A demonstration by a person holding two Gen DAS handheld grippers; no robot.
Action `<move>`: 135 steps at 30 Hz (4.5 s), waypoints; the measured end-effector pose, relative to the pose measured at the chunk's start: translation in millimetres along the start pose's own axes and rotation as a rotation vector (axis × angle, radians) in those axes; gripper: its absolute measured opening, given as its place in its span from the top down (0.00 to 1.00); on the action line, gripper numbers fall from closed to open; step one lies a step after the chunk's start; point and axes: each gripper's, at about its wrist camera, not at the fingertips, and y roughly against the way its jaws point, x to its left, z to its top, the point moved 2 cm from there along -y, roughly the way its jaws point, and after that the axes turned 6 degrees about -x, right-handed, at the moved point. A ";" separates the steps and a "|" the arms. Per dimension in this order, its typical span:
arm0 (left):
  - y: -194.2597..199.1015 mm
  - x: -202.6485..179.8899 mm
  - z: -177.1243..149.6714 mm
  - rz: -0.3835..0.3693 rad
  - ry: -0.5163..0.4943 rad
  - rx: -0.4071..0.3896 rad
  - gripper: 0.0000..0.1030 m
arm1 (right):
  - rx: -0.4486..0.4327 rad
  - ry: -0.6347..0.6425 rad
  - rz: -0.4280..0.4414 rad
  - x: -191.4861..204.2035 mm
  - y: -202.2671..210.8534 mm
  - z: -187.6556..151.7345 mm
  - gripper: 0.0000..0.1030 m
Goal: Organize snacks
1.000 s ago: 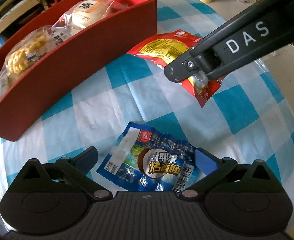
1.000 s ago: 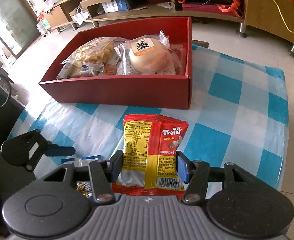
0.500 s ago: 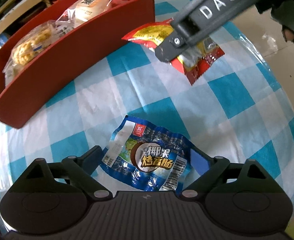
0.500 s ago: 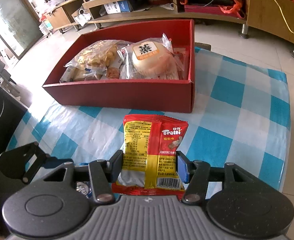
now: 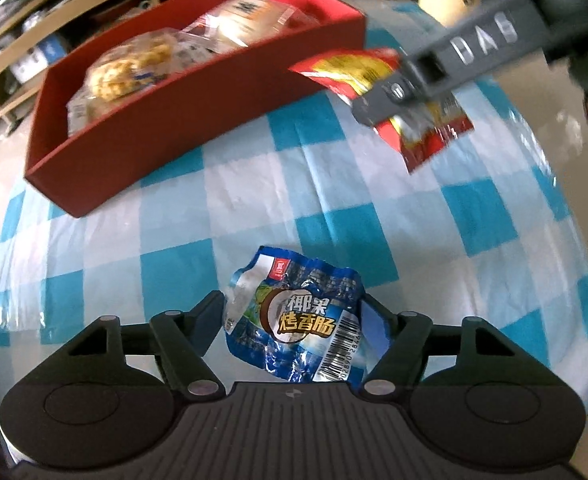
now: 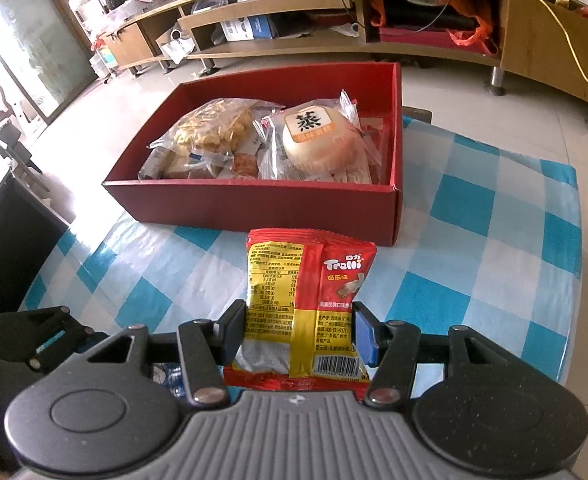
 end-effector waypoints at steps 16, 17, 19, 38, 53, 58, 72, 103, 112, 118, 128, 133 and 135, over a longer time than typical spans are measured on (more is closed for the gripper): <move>37.0 47.3 26.1 -0.044 0.239 -0.113 0.36 | -0.052 -0.011 0.013 1.3 10.3 9.0 0.46; 38.3 49.2 27.5 -0.042 0.246 -0.120 0.36 | -0.057 -0.012 0.014 1.4 11.3 10.0 0.46; 39.4 49.8 28.3 -0.029 0.247 -0.128 0.36 | -0.065 -0.013 0.017 2.1 13.3 11.6 0.46; 52.4 56.2 38.1 -0.026 0.275 -0.176 0.38 | -0.118 -0.015 0.034 6.4 24.1 25.1 0.46; 64.4 59.7 55.8 0.034 0.261 -0.242 0.37 | -0.149 -0.027 0.026 5.9 25.7 36.4 0.46; 66.7 61.7 63.5 0.047 0.257 -0.264 0.37 | -0.162 -0.034 0.029 6.4 26.3 41.8 0.46; 53.0 83.2 106.4 0.090 0.295 -0.302 0.37 | -0.206 -0.072 0.008 -1.4 12.8 77.8 0.46; 30.6 117.8 136.7 0.223 0.429 -0.294 0.13 | -0.237 -0.110 -0.041 -16.0 -31.7 121.4 0.37; 39.7 113.9 112.2 0.275 0.451 -0.268 0.08 | -0.215 -0.057 -0.084 2.7 -11.8 96.2 0.36; 48.5 101.7 90.6 0.275 0.451 -0.261 0.06 | -0.211 -0.061 -0.093 11.0 5.8 73.5 0.35; 63.6 82.7 59.2 0.253 0.465 -0.246 0.01 | -0.193 -0.060 -0.114 25.1 29.4 28.3 0.33; 70.4 74.7 45.7 0.245 0.466 -0.249 0.00 | -0.186 -0.076 -0.123 26.3 37.1 9.4 0.33; 72.2 70.6 41.7 0.244 0.464 -0.249 0.00 | -0.186 -0.081 -0.122 27.3 39.6 4.8 0.33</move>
